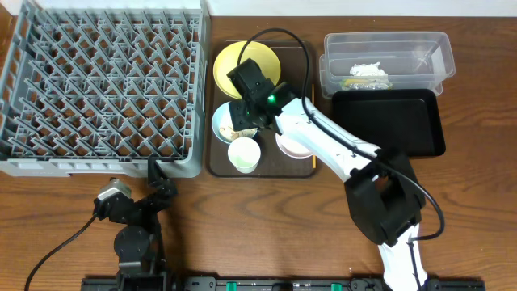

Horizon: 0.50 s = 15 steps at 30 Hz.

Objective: Sort waste into correct bins and load items into the dishwasher

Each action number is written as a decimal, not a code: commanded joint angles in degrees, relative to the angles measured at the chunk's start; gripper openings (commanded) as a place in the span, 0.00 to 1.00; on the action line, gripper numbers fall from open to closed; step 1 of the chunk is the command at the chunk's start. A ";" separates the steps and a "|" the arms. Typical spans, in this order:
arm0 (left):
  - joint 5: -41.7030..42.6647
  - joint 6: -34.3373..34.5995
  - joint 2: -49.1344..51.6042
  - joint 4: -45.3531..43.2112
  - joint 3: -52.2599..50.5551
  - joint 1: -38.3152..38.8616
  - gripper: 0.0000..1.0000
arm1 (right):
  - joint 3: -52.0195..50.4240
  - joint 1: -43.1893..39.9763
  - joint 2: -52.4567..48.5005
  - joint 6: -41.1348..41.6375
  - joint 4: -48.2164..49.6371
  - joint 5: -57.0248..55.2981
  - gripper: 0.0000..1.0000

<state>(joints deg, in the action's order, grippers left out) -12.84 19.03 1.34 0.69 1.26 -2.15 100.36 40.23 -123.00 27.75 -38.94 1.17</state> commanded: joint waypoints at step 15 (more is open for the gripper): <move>-1.51 -1.01 0.02 2.23 -1.01 0.24 1.00 | 0.35 -0.35 -3.39 2.23 -2.64 -4.39 0.48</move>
<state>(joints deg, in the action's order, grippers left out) -12.84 19.03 1.34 0.69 1.26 -2.15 100.36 40.21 -123.85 29.15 -41.25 -1.23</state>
